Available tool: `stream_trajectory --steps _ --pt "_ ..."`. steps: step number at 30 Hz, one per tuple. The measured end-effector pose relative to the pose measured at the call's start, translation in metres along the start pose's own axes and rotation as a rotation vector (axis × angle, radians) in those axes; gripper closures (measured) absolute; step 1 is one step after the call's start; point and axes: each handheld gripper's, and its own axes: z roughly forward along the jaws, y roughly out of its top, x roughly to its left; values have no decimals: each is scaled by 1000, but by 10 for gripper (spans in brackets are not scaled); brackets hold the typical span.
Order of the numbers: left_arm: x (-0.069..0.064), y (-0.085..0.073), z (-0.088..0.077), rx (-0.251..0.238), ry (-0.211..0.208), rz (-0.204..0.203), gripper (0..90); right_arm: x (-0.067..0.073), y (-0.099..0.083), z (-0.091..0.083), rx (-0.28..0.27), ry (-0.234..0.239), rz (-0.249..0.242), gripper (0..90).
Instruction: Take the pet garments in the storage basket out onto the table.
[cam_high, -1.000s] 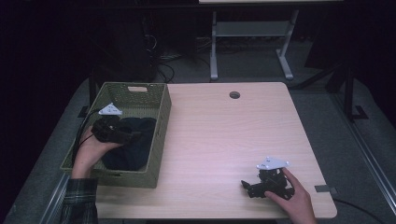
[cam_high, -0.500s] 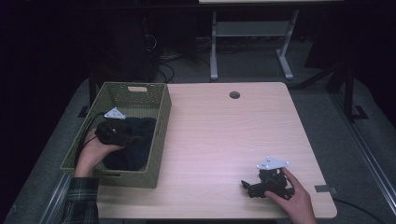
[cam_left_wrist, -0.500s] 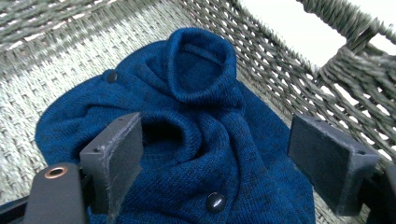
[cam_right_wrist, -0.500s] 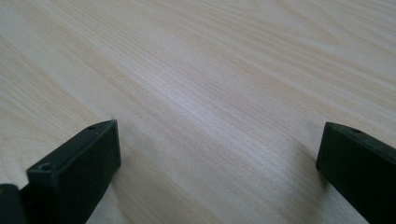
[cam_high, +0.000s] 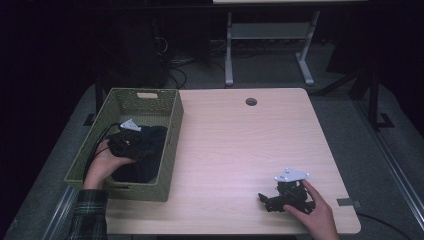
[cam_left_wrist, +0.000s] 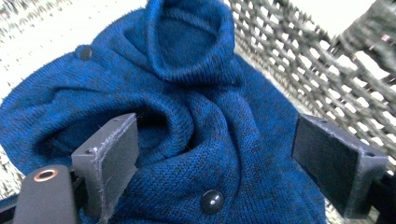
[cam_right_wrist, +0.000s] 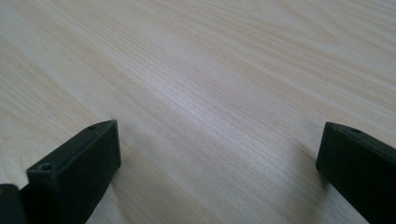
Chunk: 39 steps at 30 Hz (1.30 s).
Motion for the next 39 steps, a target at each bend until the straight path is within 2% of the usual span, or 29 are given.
stream_trajectory --steps 3,9,14,19,23,25,29,34,39 --pt "-1 0 5 29 4 10 143 0 0 0 0 0 0 0" --pt "-2 -2 10 47 10 21 144 0 0 0 0 0 0 0" --pt "-5 -4 18 91 35 36 143 0 0 0 0 0 0 0" --pt "-5 -5 22 122 42 24 144 0 0 0 0 0 0 0" --pt "-6 -5 27 171 43 12 158 0 0 0 0 0 0 0" --pt "-6 -5 27 190 45 6 215 0 0 0 0 0 0 0" --pt "-5 -6 24 183 47 -25 381 0 0 0 0 0 0 0" --pt "-3 -6 20 180 12 -63 595 0 0 0 0 0 0 0" --pt "1 -6 16 168 -13 -88 653 0 0 0 0 0 0 0"
